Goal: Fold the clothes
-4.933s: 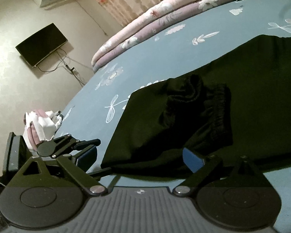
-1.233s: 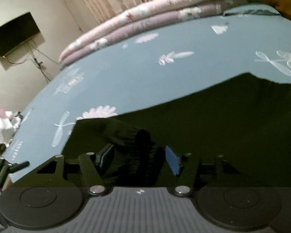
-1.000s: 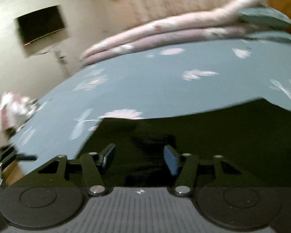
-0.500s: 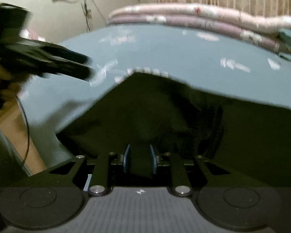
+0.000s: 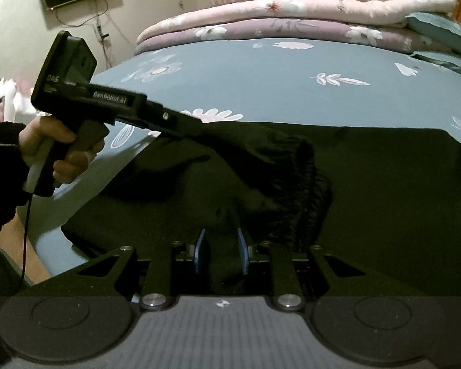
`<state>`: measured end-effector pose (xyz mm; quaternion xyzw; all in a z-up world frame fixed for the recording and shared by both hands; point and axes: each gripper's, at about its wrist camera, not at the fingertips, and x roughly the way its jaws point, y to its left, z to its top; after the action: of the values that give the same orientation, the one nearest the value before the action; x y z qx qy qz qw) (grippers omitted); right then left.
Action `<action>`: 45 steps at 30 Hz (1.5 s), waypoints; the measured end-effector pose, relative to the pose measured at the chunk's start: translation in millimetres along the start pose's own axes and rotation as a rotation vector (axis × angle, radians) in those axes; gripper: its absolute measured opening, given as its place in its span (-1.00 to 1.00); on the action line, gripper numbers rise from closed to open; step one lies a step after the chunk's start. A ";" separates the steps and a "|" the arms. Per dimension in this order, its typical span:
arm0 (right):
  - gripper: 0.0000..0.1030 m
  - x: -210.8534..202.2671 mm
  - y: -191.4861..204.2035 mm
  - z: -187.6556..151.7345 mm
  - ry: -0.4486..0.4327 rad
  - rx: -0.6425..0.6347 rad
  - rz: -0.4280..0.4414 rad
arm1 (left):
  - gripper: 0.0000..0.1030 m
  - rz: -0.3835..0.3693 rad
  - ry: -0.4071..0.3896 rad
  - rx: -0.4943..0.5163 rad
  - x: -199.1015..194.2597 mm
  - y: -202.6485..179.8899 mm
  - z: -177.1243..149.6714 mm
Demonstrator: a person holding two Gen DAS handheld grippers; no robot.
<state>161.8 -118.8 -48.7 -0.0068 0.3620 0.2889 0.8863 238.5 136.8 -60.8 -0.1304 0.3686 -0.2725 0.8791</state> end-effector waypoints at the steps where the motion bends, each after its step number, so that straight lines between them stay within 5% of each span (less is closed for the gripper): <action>1: -0.49 -2.3 -0.6 2.4 -0.008 0.005 0.007 | 0.63 0.015 -0.010 0.008 -2.3 -0.5 2.2; 5: -0.41 -11.3 -2.8 12.0 -0.039 0.027 0.036 | 0.62 0.140 -0.033 0.021 -10.9 -2.6 10.9; 10: -0.26 -22.5 -5.5 24.1 -0.079 0.054 0.072 | 0.63 0.024 -0.059 0.033 -33.5 -25.6 2.6; 16: -0.25 13.6 -17.1 57.3 -0.080 0.009 0.054 | 0.63 -0.068 0.021 -0.030 -29.9 -26.7 -22.6; 19: -0.32 38.4 -35.8 54.1 -0.027 0.050 -0.016 | 0.63 -0.045 0.055 -0.068 -21.5 -17.6 -35.2; 23: -0.38 27.5 -47.7 49.4 -0.052 0.139 0.002 | 0.64 -0.050 0.045 -0.064 -27.5 -17.5 -35.3; 28: -0.24 -8.0 -21.4 44.4 -0.109 0.024 0.062 | 0.64 -0.034 0.035 -0.034 -35.2 -22.4 -29.5; 33: -0.09 -9.7 8.7 11.3 -0.016 -0.162 0.062 | 0.65 -0.030 0.090 0.023 -23.1 -28.2 -31.6; 37: -0.07 -7.7 -1.0 -4.1 0.017 -0.082 0.060 | 0.73 -0.031 0.128 0.075 -14.9 -32.6 -32.7; 41: 0.00 -30.8 -15.4 7.5 -0.043 0.003 0.057 | 0.73 -0.003 0.155 0.087 -18.2 -40.2 -17.8; 45: 0.14 -56.8 -42.4 24.9 -0.085 0.048 -0.050 | 0.73 -0.009 0.137 0.126 -19.9 -57.7 6.1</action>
<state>167.1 -177.4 -2.1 0.0175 0.3305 0.2582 0.9076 209.2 101.3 -20.3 -0.0574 0.4092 -0.3076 0.8571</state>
